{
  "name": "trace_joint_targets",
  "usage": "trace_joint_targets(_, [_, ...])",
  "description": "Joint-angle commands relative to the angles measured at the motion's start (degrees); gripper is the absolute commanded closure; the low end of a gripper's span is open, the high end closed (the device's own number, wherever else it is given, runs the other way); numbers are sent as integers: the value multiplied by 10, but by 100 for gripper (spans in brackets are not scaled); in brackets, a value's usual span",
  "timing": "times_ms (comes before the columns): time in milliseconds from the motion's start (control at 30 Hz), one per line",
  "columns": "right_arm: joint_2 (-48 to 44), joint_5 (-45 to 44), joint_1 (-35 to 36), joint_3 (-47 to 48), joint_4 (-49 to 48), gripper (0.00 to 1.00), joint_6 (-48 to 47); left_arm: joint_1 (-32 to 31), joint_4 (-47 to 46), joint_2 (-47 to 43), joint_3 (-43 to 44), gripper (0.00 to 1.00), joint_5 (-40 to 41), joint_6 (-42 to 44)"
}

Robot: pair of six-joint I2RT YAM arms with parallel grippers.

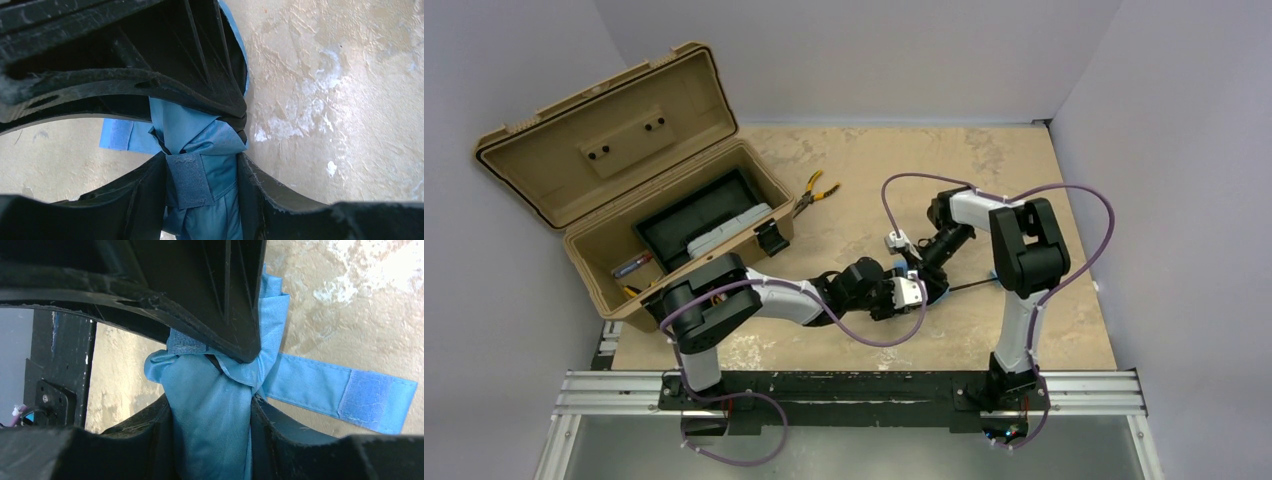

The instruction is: Put away the umbrella

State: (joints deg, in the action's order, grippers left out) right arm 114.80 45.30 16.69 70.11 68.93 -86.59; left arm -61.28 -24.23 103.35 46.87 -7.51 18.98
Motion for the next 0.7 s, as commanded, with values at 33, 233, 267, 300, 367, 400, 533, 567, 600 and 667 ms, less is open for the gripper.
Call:
trace_joint_targets(33, [25,-75,-10,-10,-46,72,-11,5,114,78,-12,84,-1,-28])
trace_joint_targets(233, [-24,-40,-36,13,-35,42,-36,16,143,100,9,97,-16,-35])
trace_joint_targets(267, [-36,-32,-42,22,-29,37,-41,20,152,107,17,98,-23,-36])
trace_joint_targets(300, [-45,-24,-50,32,-24,28,-46,25,158,111,23,99,-29,-37])
trace_joint_targets(367, [-60,-12,-63,48,-14,22,-55,32,166,118,31,100,-40,-39])
trace_joint_targets(400, [-67,-11,-68,54,-13,20,-56,35,168,120,32,100,-43,-39])
trace_joint_targets(533, [-89,-11,-84,58,-17,18,-65,46,176,126,40,100,-61,-42])
trace_joint_targets(567, [-92,-5,-92,60,-19,17,-67,51,179,127,42,100,-68,-43])
trace_joint_targets(600, [-95,1,-103,64,-19,15,-69,54,180,129,43,100,-74,-43])
trace_joint_targets(667, [-103,16,-129,78,-15,14,-78,61,186,133,49,100,-85,-43])
